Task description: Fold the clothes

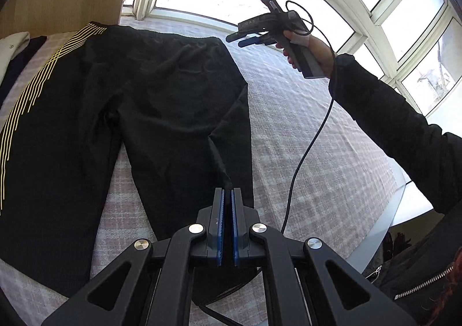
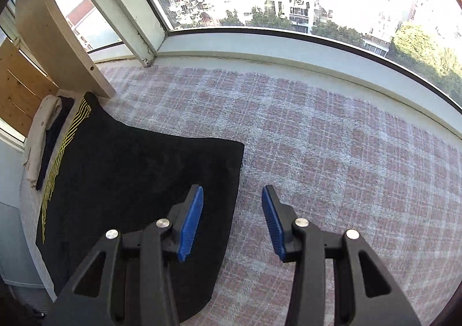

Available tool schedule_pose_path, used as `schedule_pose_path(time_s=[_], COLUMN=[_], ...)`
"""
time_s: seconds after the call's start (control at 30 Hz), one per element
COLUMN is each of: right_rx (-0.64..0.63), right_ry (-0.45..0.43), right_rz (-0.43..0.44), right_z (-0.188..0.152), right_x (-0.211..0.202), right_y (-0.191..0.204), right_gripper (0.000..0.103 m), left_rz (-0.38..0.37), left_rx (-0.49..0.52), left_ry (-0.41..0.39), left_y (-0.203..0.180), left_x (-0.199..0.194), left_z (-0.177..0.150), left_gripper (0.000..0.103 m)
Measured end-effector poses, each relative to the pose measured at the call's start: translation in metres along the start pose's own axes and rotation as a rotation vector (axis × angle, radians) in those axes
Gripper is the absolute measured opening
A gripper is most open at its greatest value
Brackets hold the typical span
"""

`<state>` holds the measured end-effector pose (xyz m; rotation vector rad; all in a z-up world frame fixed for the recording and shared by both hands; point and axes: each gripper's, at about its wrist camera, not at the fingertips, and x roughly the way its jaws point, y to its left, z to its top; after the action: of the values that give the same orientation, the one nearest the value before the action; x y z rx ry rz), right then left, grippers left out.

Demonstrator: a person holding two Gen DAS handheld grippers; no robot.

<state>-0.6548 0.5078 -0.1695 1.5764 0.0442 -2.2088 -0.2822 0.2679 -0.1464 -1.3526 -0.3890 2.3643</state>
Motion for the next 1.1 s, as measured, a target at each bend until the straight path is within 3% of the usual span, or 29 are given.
schedule_pose_path(time_s=[0.1, 0.3, 0.53, 0.7, 0.73, 0.83, 0.97, 1.1], right_rx=[0.033, 0.048, 0.027, -0.035, -0.032, 0.001, 0.152, 0.205], right_ry=[0.035, 0.108, 0.114, 0.116, 0.110, 0.096, 0.059, 0.020], right_rz=[0.042, 0.034, -0.003, -0.021, -0.010, 0.032, 0.180, 0.181], right_z=[0.015, 0.033, 0.038, 0.037, 0.037, 0.037, 0.036, 0.038], right_x=[0.015, 0.042, 0.048, 0.046, 0.043, 0.037, 0.028, 0.018], right_y=[-0.004, -0.002, 0.007, 0.017, 0.018, 0.018, 0.004, 0.010], right_gripper=[0.042, 0.042, 0.042, 0.019, 0.010, 0.010, 0.009, 0.009], left_rz=[-0.015, -0.022, -0.007, 0.009, 0.008, -0.006, -0.030, -0.018], left_rx=[-0.005, -0.043, -0.049, -0.027, -0.023, -0.018, -0.058, -0.101], left_ry=[-0.005, -0.016, -0.014, -0.009, -0.010, -0.019, -0.050, -0.090], left_y=[0.002, 0.010, 0.015, 0.016, 0.016, 0.018, 0.031, 0.052], left_x=[-0.002, -0.008, -0.006, -0.004, -0.004, -0.005, -0.012, -0.030], left_z=[0.002, 0.003, 0.002, 0.001, 0.001, 0.001, -0.002, -0.007], left_gripper=[0.004, 0.004, 0.004, 0.004, 0.004, 0.004, 0.004, 0.004])
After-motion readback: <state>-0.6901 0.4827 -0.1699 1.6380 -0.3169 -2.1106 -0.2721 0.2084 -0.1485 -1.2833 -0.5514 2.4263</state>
